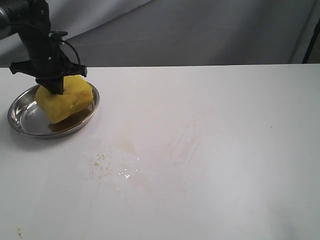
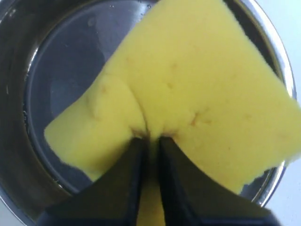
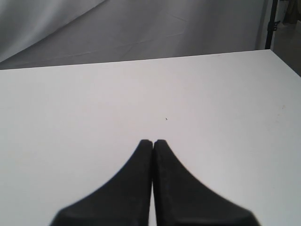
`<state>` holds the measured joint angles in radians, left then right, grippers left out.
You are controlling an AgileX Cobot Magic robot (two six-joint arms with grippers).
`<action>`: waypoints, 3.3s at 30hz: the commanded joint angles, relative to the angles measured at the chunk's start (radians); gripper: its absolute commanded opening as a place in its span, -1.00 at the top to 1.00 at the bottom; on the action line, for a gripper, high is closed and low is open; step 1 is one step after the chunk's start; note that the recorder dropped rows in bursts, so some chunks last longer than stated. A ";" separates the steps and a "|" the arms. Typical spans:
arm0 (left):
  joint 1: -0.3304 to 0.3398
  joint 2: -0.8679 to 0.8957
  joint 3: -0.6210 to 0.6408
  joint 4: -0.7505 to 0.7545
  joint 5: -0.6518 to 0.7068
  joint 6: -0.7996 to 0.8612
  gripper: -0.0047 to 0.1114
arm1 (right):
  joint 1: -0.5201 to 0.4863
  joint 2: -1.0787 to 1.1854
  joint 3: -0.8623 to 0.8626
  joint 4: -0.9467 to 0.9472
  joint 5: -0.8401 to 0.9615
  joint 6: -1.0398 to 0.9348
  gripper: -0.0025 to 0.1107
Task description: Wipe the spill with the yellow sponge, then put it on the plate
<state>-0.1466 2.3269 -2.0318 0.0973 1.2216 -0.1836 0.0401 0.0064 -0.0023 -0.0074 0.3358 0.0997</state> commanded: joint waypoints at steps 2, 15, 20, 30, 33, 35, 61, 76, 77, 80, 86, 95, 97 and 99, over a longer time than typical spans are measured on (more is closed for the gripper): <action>-0.001 -0.001 -0.011 0.003 -0.001 -0.024 0.27 | -0.008 -0.006 0.002 -0.001 -0.016 -0.009 0.96; -0.001 -0.041 -0.011 0.003 -0.001 -0.021 0.04 | -0.008 -0.006 0.002 -0.001 -0.016 -0.009 0.96; -0.003 -0.097 -0.011 0.003 -0.001 -0.017 0.49 | -0.008 -0.006 0.002 -0.001 -0.016 -0.009 0.96; -0.003 -0.234 0.081 0.013 -0.001 0.035 0.92 | -0.008 -0.006 0.002 -0.001 -0.016 -0.009 0.96; -0.003 -0.288 0.156 0.052 -0.001 0.035 0.92 | -0.008 -0.006 0.002 -0.001 -0.016 -0.009 0.96; -0.003 -0.324 0.215 0.079 -0.001 0.035 0.92 | -0.008 -0.006 0.002 -0.001 -0.016 -0.009 0.96; 0.201 -1.004 1.014 0.016 -0.090 -0.084 0.92 | -0.008 -0.006 0.002 -0.001 -0.016 -0.009 0.96; 0.212 -1.931 1.396 -0.150 -0.276 0.087 0.92 | -0.008 -0.006 0.002 -0.001 -0.016 -0.009 0.96; 0.212 -1.991 1.398 -0.150 -0.286 0.087 0.92 | -0.008 -0.006 0.002 -0.001 -0.016 -0.009 0.96; 0.212 -2.151 1.398 -0.150 -0.330 0.087 0.92 | -0.008 -0.006 0.002 -0.001 -0.016 -0.009 0.96; 0.212 -2.327 1.381 -0.120 -0.409 0.095 0.92 | -0.008 -0.006 0.002 -0.001 -0.016 -0.009 0.96; 0.217 -2.327 1.506 -0.121 -0.709 0.160 0.92 | -0.008 -0.006 0.002 -0.001 -0.016 -0.009 0.96; 0.217 -2.327 1.563 -0.121 -0.754 0.160 0.92 | -0.008 -0.006 0.002 -0.001 -0.016 -0.009 0.96; 0.217 -2.327 1.634 -0.113 -0.798 0.160 0.92 | -0.008 -0.006 0.002 -0.001 -0.016 -0.009 0.96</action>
<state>0.0676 0.0005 -0.4729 -0.0244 0.4911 -0.0320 0.0401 0.0027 -0.0023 -0.0074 0.3337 0.0997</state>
